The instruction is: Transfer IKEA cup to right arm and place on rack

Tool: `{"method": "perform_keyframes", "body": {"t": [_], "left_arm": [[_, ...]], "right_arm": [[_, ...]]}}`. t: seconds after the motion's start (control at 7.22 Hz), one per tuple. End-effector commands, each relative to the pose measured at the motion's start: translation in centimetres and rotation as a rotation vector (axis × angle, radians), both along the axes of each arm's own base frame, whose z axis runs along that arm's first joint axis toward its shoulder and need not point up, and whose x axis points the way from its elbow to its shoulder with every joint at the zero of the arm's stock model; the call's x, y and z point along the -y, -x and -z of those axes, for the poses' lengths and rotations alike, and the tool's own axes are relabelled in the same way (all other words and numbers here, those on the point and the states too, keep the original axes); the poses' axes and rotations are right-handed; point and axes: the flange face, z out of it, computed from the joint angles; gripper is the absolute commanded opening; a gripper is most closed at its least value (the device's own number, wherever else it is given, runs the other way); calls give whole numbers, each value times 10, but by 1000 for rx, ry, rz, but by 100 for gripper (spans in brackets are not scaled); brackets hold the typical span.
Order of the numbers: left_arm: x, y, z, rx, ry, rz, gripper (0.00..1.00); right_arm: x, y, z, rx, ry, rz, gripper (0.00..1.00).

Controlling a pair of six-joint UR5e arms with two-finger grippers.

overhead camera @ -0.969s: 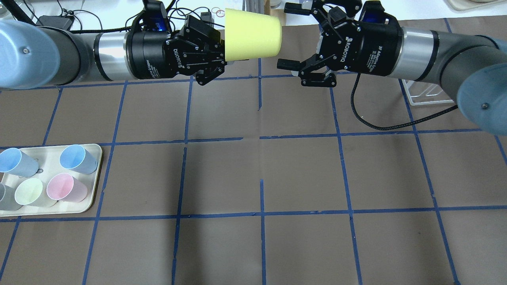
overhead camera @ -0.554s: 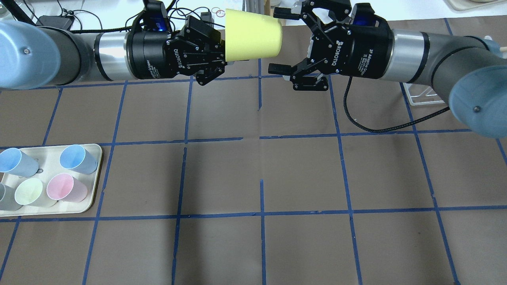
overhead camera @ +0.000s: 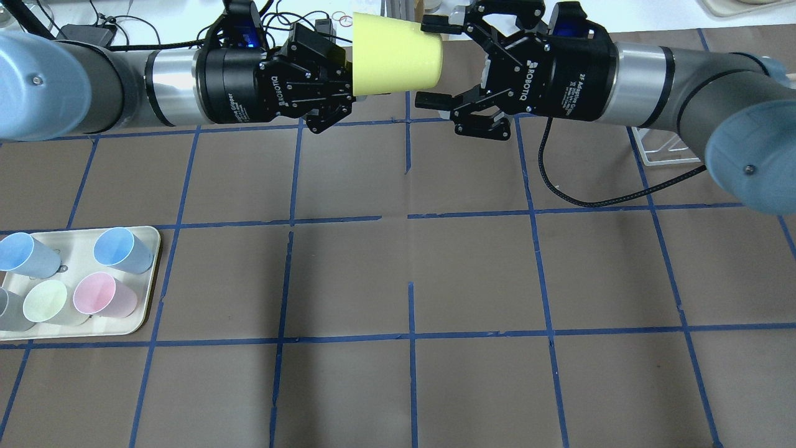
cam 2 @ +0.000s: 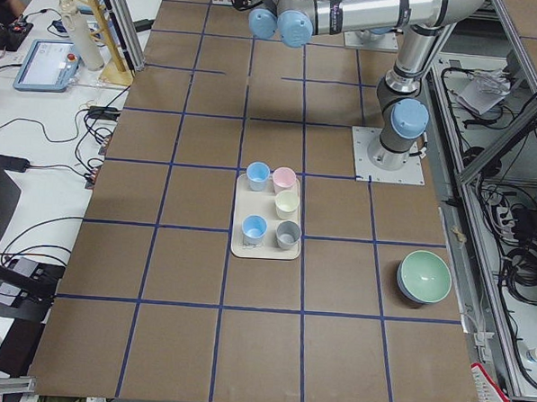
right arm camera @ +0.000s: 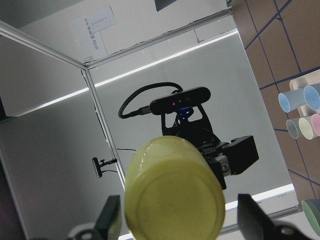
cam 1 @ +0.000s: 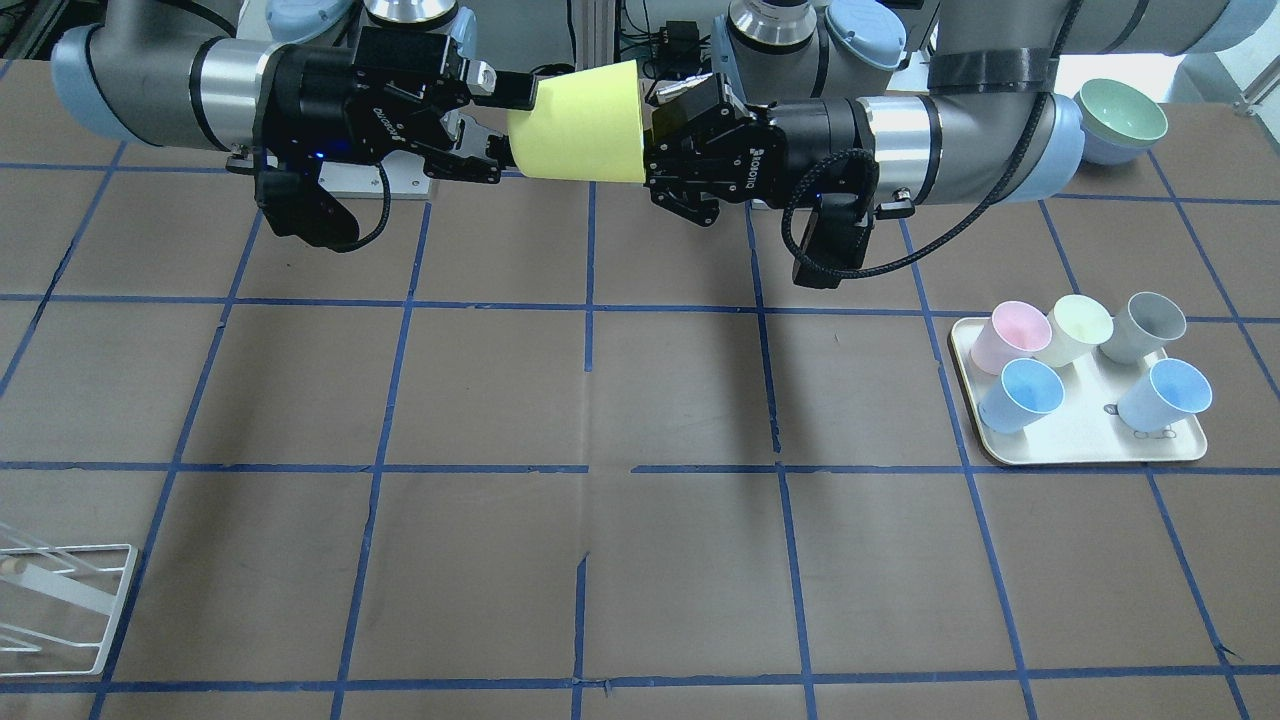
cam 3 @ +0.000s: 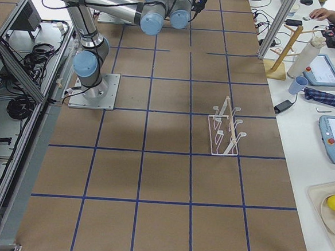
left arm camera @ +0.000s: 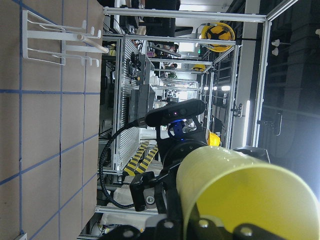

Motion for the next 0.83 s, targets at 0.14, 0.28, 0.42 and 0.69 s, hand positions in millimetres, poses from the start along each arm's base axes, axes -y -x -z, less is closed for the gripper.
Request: {"method": "perform_keyframes", "body": {"t": [0.14, 0.28, 0.42, 0.69], "left_arm": [[0, 0, 1, 2, -3, 2, 0], [2, 0, 3, 1, -6, 2, 65], [2, 0, 3, 0, -9, 1, 94], [3, -3, 2, 4, -26, -2, 97]], "right_arm": [[-1, 0, -1, 0, 2, 0, 15], [0, 0, -1, -1, -1, -1, 12], [3, 3, -4, 0, 2, 6, 11], [9, 9, -9, -4, 11, 15, 8]]}}
